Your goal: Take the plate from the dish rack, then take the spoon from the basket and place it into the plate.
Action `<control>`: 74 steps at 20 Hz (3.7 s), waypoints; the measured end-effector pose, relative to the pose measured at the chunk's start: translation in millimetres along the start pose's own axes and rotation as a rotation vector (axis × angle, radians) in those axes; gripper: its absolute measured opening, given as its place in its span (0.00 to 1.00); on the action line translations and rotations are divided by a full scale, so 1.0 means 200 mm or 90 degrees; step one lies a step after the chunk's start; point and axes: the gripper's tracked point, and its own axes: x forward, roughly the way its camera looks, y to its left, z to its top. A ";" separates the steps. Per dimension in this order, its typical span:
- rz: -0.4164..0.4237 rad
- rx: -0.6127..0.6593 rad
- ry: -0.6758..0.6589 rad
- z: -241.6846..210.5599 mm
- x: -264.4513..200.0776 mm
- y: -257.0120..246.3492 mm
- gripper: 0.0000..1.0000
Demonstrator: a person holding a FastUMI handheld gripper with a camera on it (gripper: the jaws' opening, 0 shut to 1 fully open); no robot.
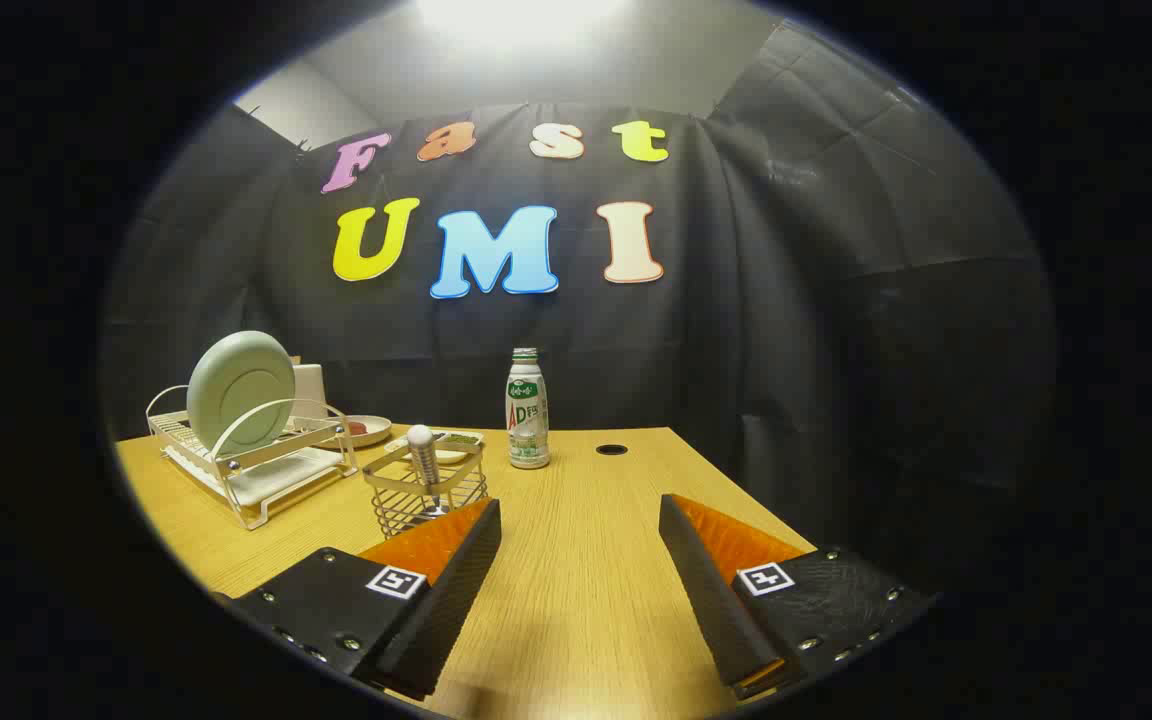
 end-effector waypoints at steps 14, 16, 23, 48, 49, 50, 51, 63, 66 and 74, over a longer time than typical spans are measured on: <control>-0.122 -0.010 -0.030 0.48 0.13 -0.18 0.98; -0.158 -0.020 -0.015 0.56 -0.01 -0.20 0.98; -0.155 -0.017 0.045 0.72 -0.40 0.11 0.98; 0.124 0.074 0.163 0.67 0.05 1.80 0.98; 0.123 0.082 0.171 0.66 0.10 1.83 0.98; 0.124 0.090 0.181 0.63 0.15 1.86 0.98; 0.121 0.095 0.190 0.61 0.19 1.88 0.98; 0.122 0.173 0.342 0.23 0.52 2.08 0.94; 0.101 0.179 0.380 0.17 0.53 2.08 0.64; -0.016 0.128 0.381 0.25 0.56 1.98 0.33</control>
